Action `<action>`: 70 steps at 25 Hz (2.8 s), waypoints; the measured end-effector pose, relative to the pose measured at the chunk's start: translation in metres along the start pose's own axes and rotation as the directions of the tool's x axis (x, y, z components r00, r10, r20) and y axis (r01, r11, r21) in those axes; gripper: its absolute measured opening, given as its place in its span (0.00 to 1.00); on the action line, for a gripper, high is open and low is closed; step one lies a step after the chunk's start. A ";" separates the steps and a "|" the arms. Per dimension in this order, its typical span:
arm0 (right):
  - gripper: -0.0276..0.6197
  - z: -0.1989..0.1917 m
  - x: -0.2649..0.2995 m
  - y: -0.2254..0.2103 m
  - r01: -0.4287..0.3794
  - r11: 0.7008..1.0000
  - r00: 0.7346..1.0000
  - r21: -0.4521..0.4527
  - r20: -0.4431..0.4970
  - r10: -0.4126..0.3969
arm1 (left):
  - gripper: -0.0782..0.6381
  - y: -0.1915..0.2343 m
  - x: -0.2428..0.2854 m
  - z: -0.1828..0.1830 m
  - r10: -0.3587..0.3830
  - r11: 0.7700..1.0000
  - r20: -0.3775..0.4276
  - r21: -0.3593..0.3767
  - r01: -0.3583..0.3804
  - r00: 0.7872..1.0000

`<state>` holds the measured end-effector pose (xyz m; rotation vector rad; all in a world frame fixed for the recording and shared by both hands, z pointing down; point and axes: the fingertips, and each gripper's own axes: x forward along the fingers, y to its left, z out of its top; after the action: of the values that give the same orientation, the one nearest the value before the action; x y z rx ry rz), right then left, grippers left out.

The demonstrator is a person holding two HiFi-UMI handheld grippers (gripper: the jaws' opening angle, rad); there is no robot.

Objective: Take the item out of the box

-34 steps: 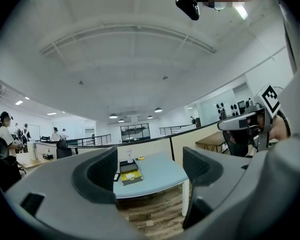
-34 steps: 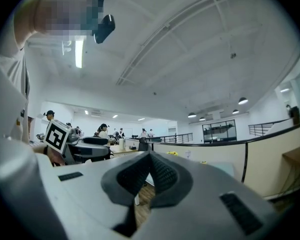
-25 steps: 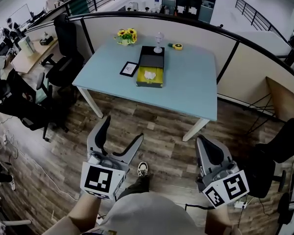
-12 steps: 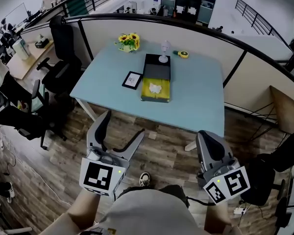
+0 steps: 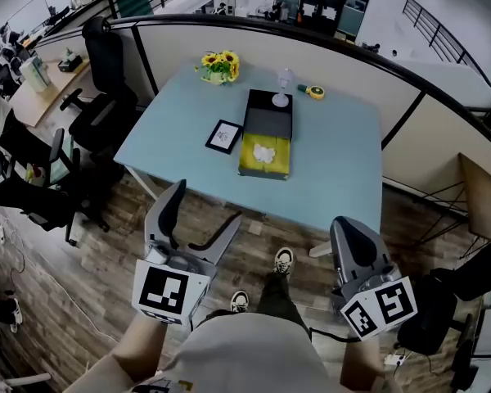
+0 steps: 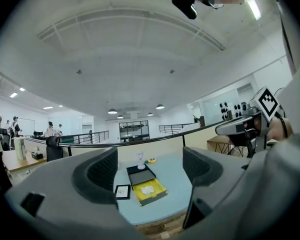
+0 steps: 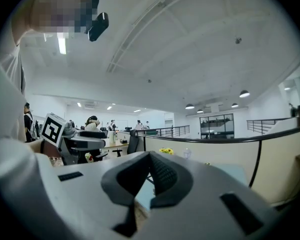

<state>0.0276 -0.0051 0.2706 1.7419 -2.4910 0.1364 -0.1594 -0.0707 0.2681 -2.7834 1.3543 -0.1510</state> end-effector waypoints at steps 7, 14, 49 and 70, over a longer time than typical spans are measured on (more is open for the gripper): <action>0.05 0.001 0.051 -0.053 -0.027 1.000 1.000 -0.005 -0.001 0.027 | 0.66 0.010 0.070 -0.006 0.011 1.000 -0.032 0.003 -0.011 0.999; 0.05 -0.004 0.124 -0.129 -0.086 0.996 0.996 0.024 -0.021 0.087 | 0.66 0.020 0.161 -0.011 0.044 0.999 -0.071 0.005 -0.044 0.996; 0.05 -0.022 0.280 -0.250 -0.257 0.961 0.960 0.102 -0.087 0.266 | 0.66 0.058 0.317 -0.033 0.166 0.986 -0.213 0.026 -0.164 0.963; 0.05 -0.099 0.312 -0.230 -0.171 0.972 0.941 0.160 -0.267 0.210 | 0.66 0.075 0.369 -0.203 0.011 0.994 -0.486 -0.092 -0.064 0.874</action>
<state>0.1406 -0.3612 0.4141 1.3995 -2.4771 0.5411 -0.0131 -0.4060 0.4891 -2.9216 1.5415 -0.8560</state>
